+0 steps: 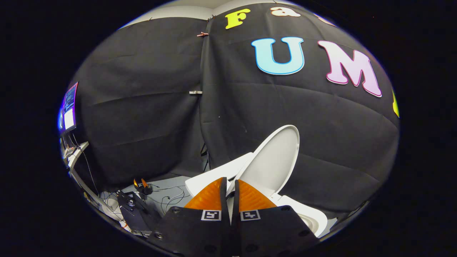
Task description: Open the toilet lid.
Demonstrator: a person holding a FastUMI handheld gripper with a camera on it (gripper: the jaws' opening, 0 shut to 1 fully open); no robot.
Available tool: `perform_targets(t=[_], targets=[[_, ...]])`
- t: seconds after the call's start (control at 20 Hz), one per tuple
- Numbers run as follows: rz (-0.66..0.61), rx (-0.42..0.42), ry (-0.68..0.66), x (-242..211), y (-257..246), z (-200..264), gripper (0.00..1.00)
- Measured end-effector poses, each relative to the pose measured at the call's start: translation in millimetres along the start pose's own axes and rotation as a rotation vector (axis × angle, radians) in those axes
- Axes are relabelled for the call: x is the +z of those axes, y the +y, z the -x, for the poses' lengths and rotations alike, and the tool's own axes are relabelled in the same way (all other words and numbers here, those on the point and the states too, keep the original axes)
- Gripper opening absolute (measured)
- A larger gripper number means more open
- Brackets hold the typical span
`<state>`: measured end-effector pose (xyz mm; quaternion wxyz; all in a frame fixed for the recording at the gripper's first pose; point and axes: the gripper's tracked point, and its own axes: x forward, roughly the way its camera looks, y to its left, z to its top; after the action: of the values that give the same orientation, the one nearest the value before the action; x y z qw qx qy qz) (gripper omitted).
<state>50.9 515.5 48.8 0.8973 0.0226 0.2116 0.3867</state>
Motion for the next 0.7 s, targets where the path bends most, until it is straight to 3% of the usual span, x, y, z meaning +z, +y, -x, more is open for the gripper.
perform_targets(t=[0.35,0.4,0.45,0.55,0.7], targets=[[-0.027,0.067,0.002,7,34,-32,0.06],[-0.048,0.079,-0.009,7,39,-34,0.18],[-0.082,0.12,-0.009,7,46,-39,0.18],[-0.141,0.147,0.058,-14,53,-43,0.46],[-0.194,0.173,-0.021,2,52,-47,0.87]])
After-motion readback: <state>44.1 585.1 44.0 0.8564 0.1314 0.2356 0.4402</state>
